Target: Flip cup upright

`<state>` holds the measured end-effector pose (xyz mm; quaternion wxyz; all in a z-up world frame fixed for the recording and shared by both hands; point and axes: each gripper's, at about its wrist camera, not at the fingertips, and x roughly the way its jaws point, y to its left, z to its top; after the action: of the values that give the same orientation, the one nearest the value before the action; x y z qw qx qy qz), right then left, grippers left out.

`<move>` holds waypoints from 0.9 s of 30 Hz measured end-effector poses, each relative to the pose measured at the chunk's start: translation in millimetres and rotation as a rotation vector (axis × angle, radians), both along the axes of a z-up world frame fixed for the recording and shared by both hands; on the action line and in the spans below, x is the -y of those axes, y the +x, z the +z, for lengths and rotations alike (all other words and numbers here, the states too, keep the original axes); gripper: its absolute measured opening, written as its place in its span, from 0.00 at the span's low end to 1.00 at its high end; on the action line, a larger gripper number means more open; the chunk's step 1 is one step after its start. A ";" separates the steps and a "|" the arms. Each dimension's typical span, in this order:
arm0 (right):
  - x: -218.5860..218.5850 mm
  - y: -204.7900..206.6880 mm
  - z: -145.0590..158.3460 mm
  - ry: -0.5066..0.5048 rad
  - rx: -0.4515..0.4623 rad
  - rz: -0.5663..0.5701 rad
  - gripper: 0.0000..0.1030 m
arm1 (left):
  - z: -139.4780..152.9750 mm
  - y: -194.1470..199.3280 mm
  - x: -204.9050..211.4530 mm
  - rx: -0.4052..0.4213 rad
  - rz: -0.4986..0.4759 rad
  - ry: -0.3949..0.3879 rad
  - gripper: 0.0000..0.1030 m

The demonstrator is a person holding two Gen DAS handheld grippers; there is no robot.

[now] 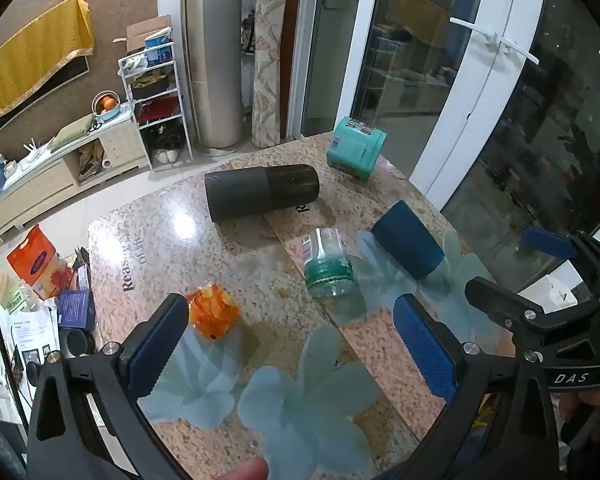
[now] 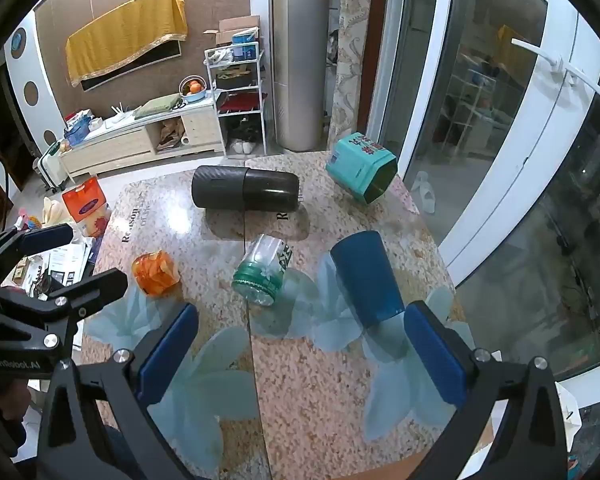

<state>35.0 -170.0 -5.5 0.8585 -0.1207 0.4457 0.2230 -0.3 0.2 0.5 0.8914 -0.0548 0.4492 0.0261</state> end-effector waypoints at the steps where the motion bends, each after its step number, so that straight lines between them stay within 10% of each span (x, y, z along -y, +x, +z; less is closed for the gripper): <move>1: 0.4 -0.2 0.0 0.003 0.003 0.000 1.00 | 0.1 0.0 -0.1 -0.001 0.000 0.000 1.00; 27: 3.2 -3.4 -4.0 0.007 -0.013 -0.001 1.00 | 1.5 -1.0 5.4 -0.010 0.006 0.010 1.00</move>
<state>31.6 -173.2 -9.5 0.8562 -0.1158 0.4505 0.2250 -1.4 -5.2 2.0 0.8894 -0.0514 0.4531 0.0312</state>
